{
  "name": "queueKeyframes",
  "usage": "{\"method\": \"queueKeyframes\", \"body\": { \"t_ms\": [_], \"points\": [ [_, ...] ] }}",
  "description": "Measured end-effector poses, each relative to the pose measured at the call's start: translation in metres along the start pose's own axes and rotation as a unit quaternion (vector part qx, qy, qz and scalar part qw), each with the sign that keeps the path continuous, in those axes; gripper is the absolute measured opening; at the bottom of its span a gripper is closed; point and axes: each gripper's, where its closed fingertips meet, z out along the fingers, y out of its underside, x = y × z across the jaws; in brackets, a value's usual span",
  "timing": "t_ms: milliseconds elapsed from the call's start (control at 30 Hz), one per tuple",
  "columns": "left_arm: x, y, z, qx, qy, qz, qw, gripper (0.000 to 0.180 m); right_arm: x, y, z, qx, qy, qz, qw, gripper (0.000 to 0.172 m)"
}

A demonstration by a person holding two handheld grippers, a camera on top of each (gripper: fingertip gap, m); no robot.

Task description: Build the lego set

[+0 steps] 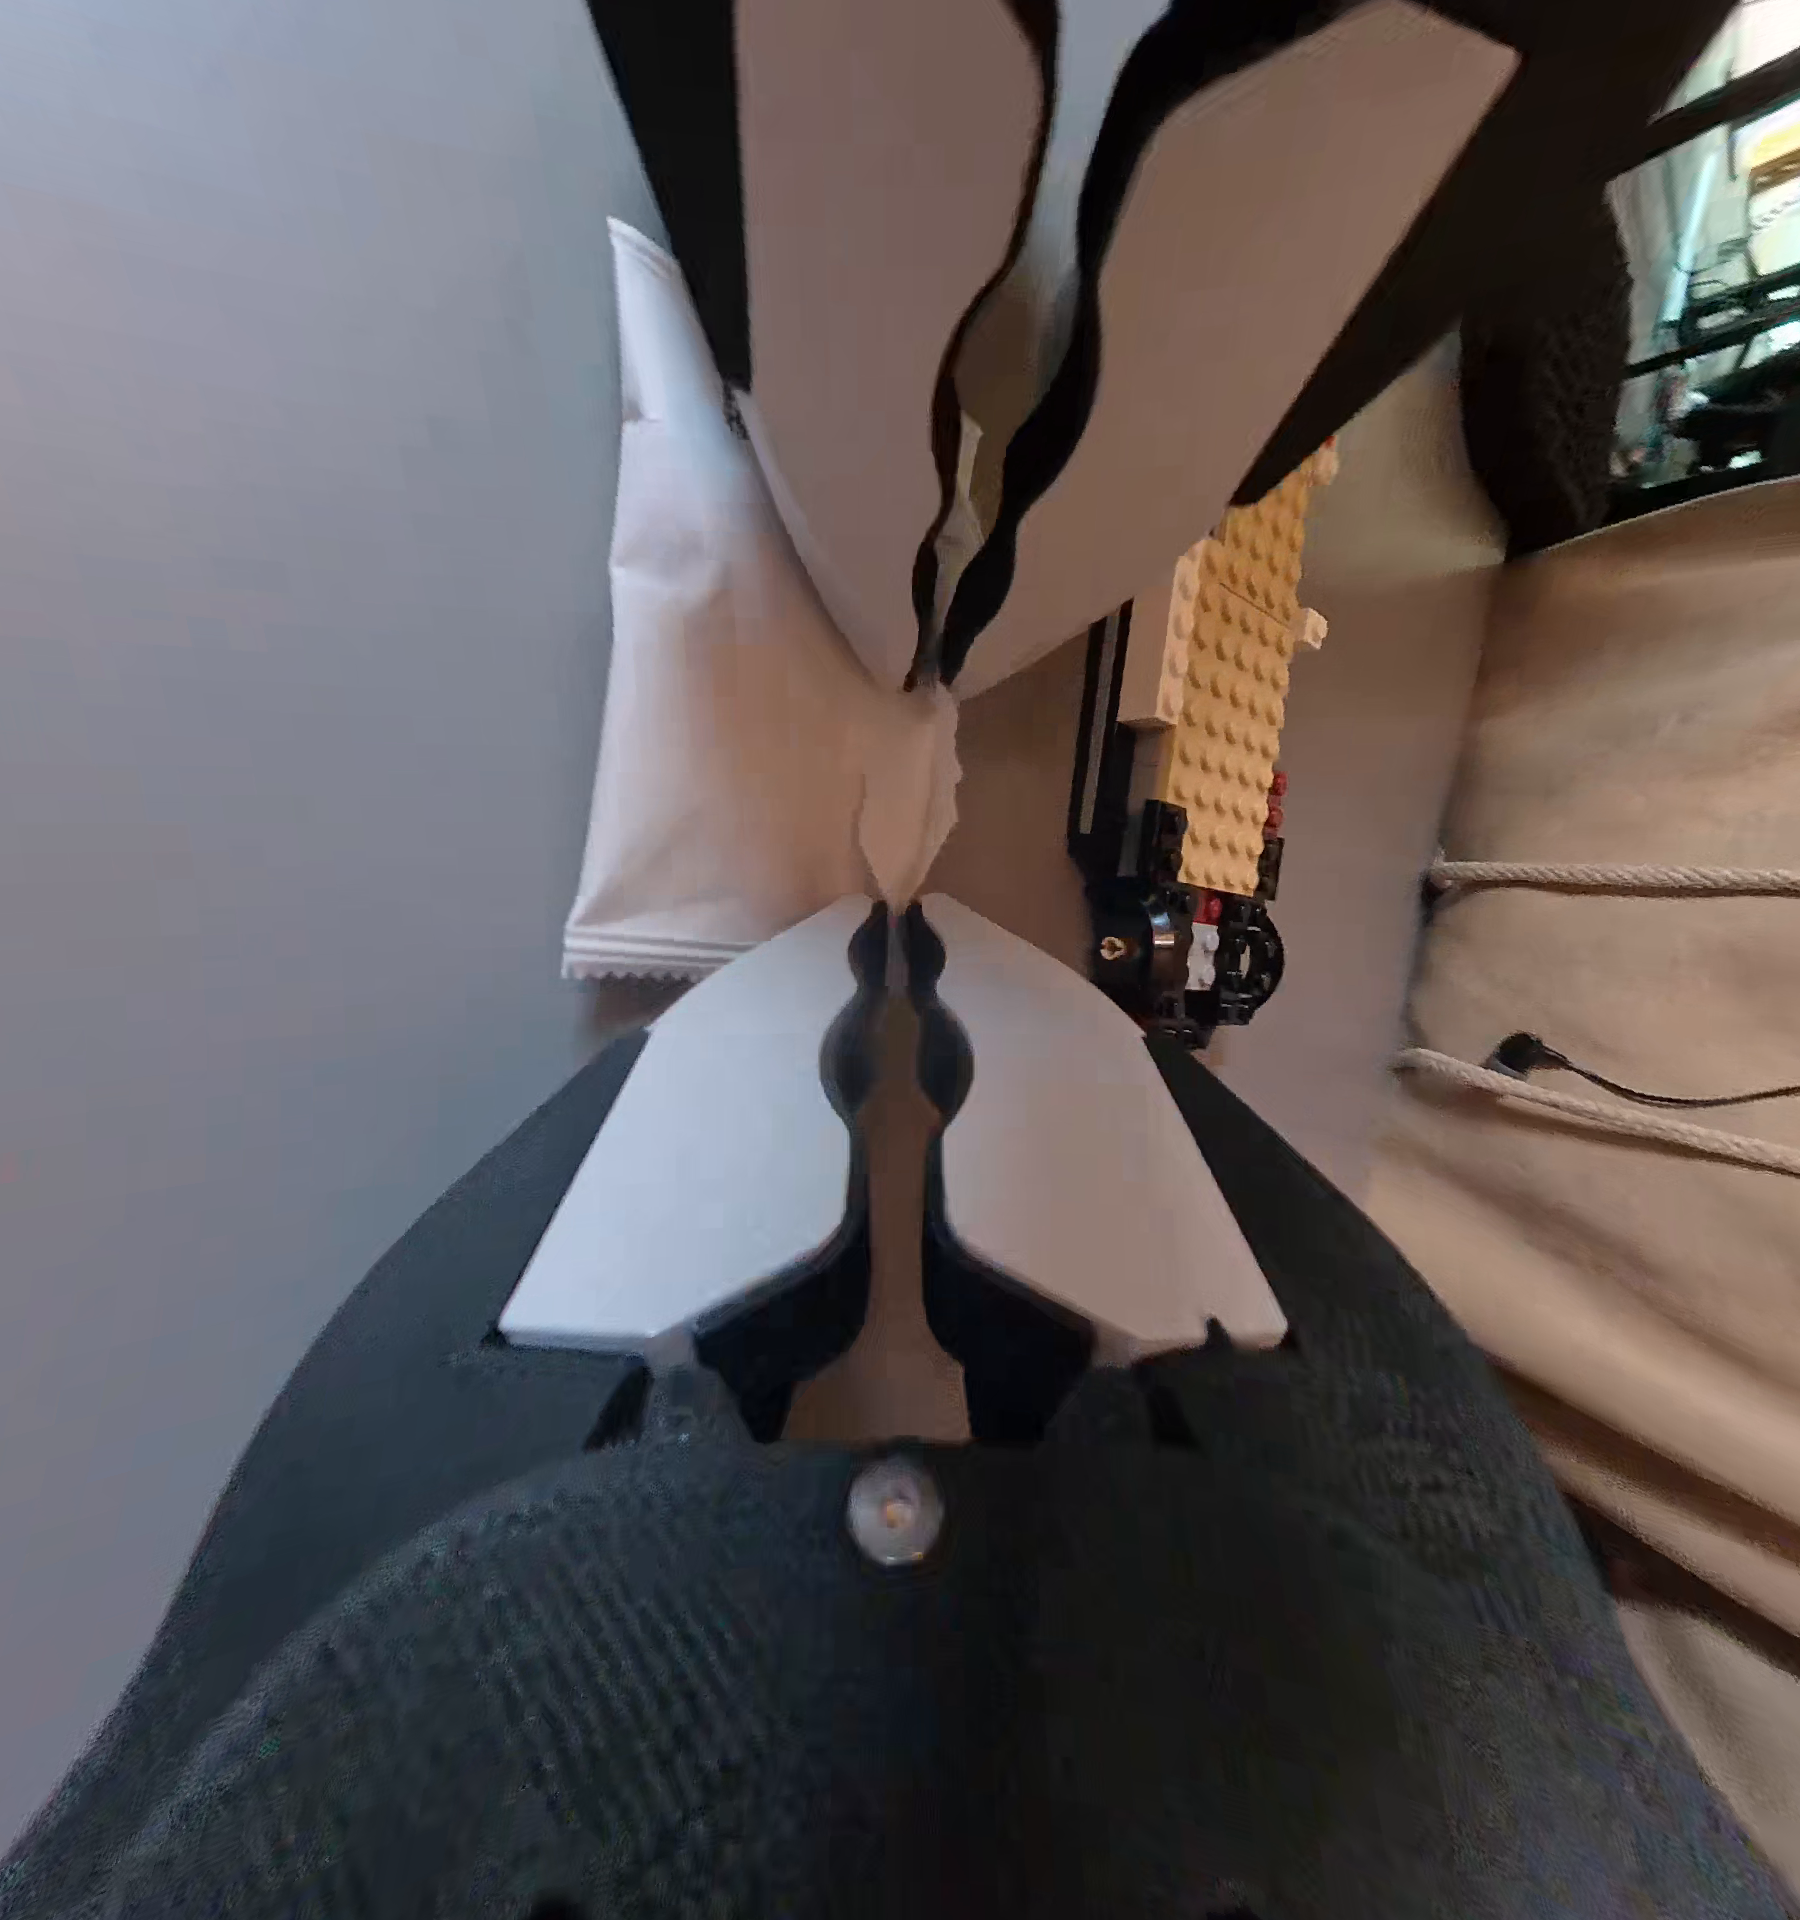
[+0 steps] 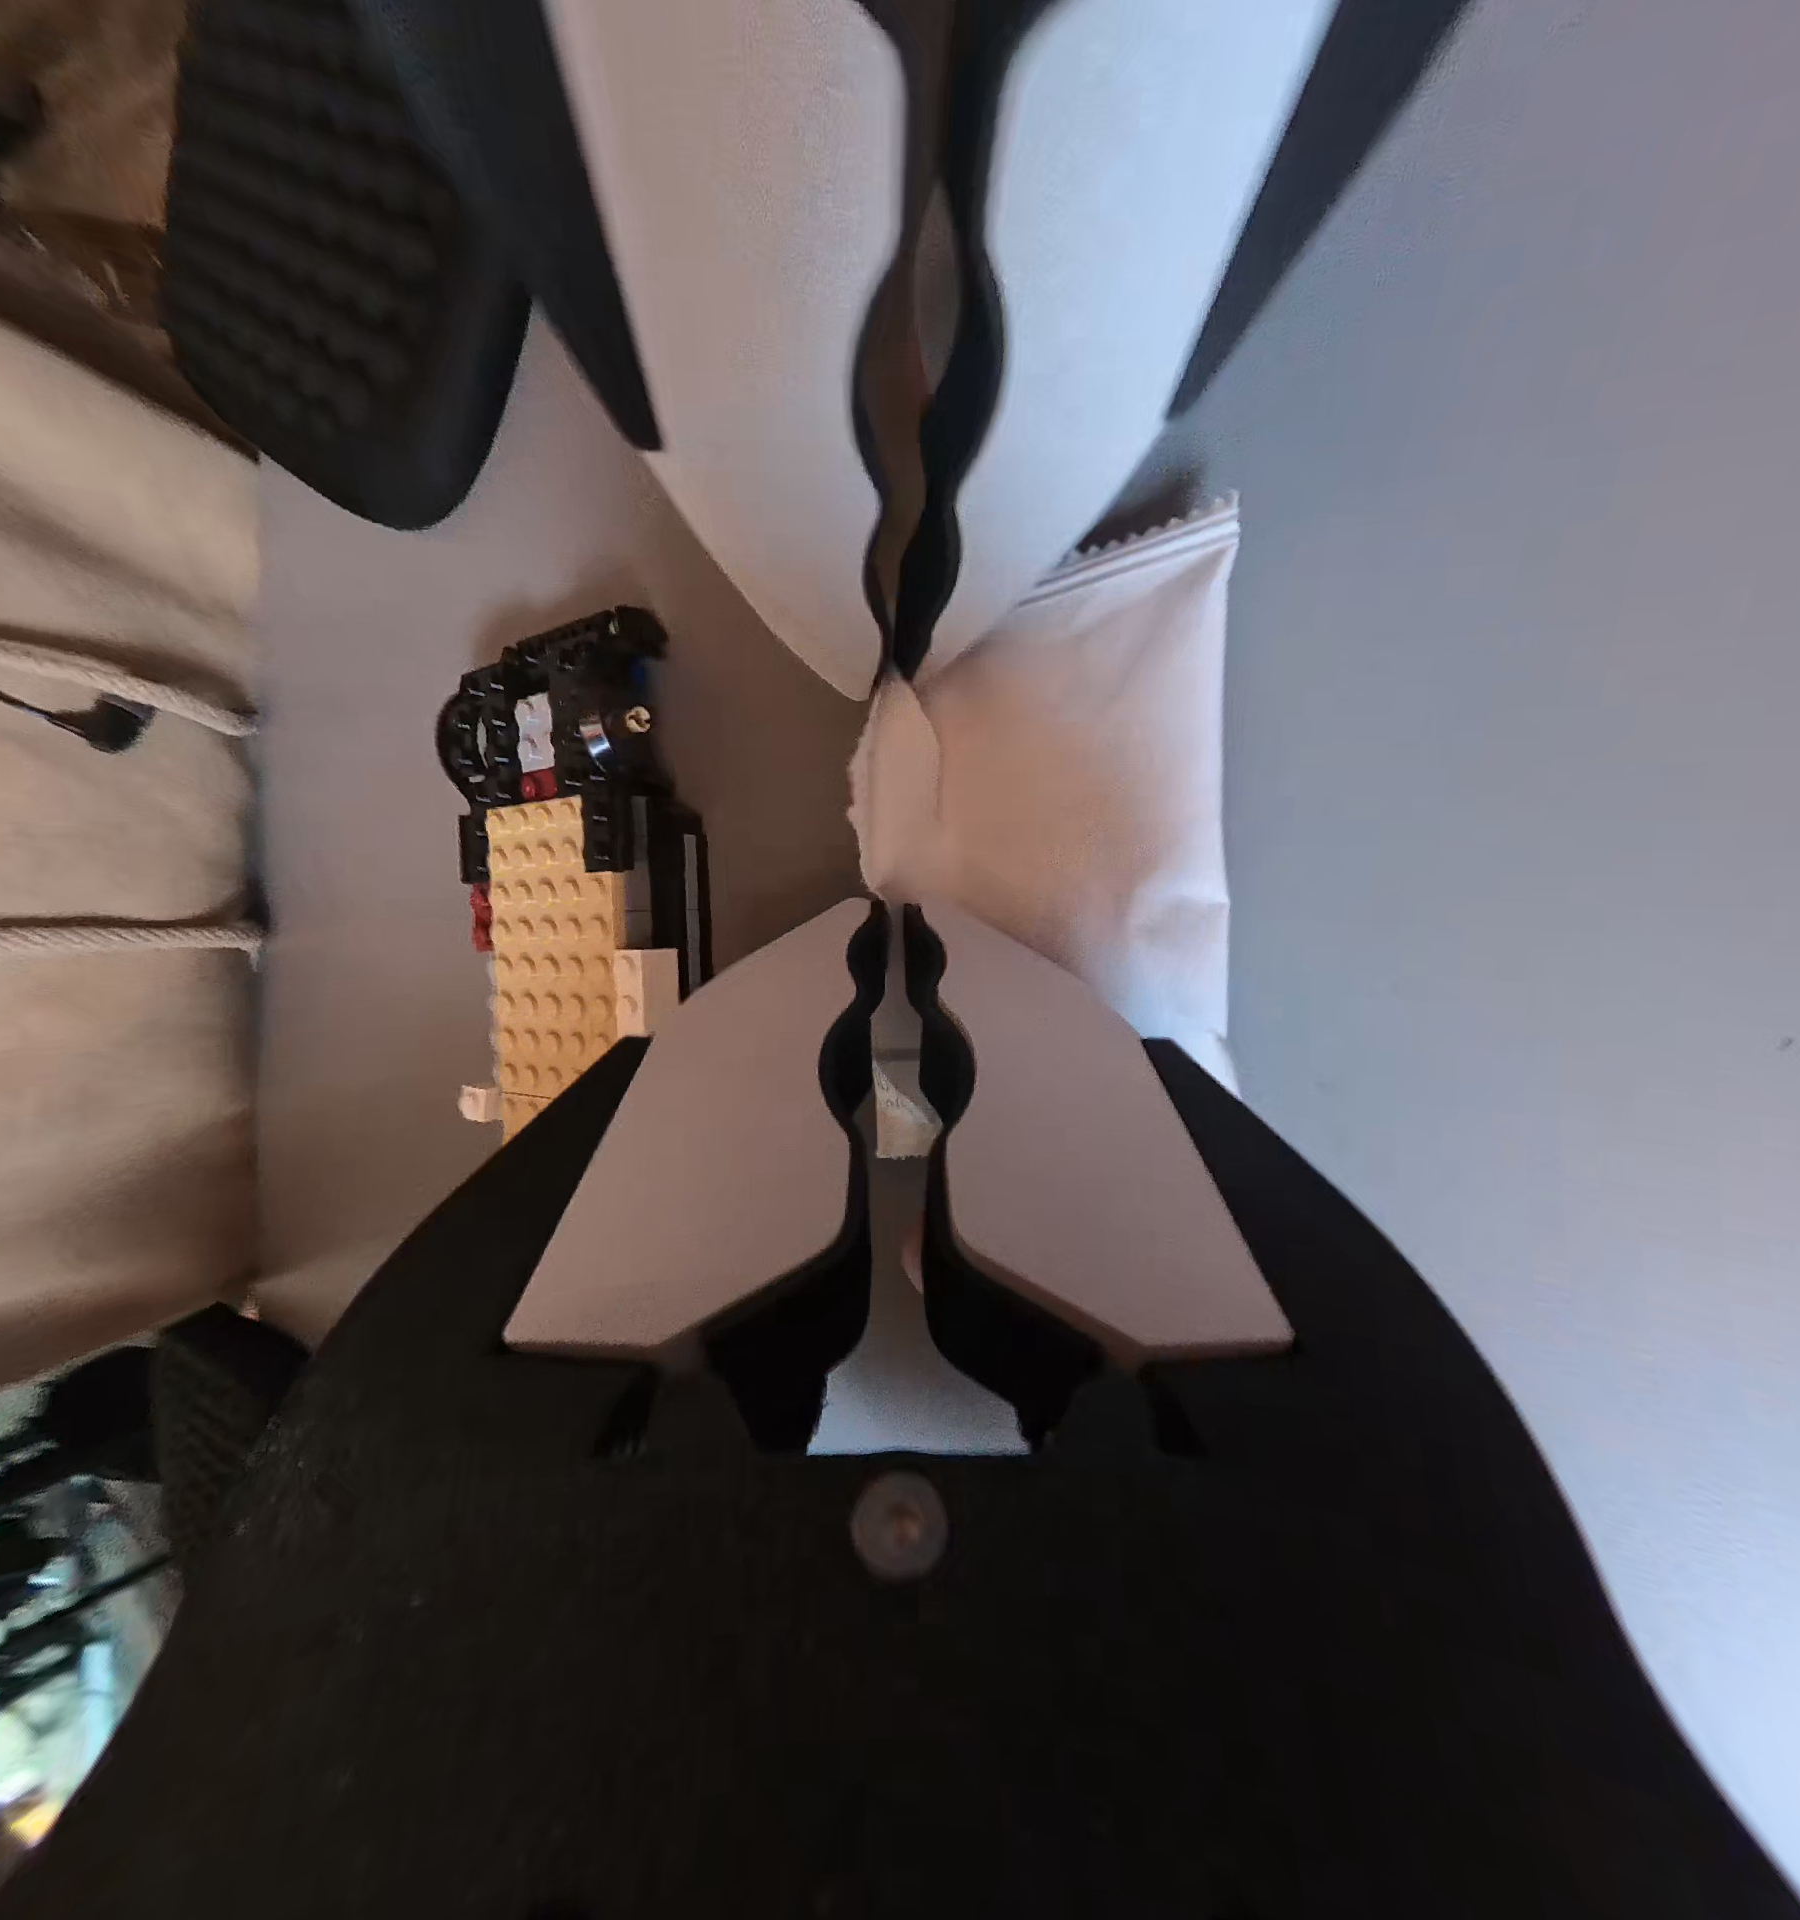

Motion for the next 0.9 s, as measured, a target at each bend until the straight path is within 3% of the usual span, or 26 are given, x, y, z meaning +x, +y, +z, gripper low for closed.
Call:
{"method": "queueKeyframes", "body": {
  "t_ms": [100,200,267,367,500,600,733,800,900],
  "points": [
    [0.001,-0.001,0.000,0.044,-0.039,0.029,0.998,0.011,-0.001,0.000,0.000,0.017,-0.022,0.029,0.999,0.002],
    [-0.006,-0.005,-0.001,0.078,-0.114,0.057,0.989,0.006,-0.001,0.000,0.000,0.029,-0.028,0.065,0.997,0.001],
    [-0.010,-0.006,-0.001,0.076,-0.149,0.046,0.985,0.002,0.000,-0.001,-0.001,0.042,-0.026,0.089,0.995,0.001],
    [-0.013,-0.008,-0.002,0.064,-0.144,0.011,0.987,0.001,0.004,-0.001,-0.004,0.062,0.011,0.084,0.994,0.003],
    [-0.017,-0.010,-0.004,0.049,-0.117,-0.027,0.992,0.000,0.012,0.000,-0.019,0.082,0.127,-0.001,0.988,0.016],
    [-0.018,-0.011,-0.005,0.038,-0.100,-0.044,0.993,0.000,0.008,-0.003,-0.030,0.094,0.228,-0.122,0.961,0.022],
    [-0.019,-0.012,-0.006,0.028,-0.071,-0.071,0.995,0.000,-0.012,-0.013,-0.021,0.088,0.294,-0.261,0.915,0.007],
    [-0.019,-0.012,-0.006,0.024,-0.057,-0.083,0.995,0.000,-0.003,-0.012,-0.013,0.055,0.324,-0.285,0.900,0.000],
    [-0.019,-0.012,-0.006,0.016,-0.044,-0.092,0.995,0.000,0.017,-0.007,-0.008,0.005,0.338,-0.260,0.905,0.000]
  ]
}}
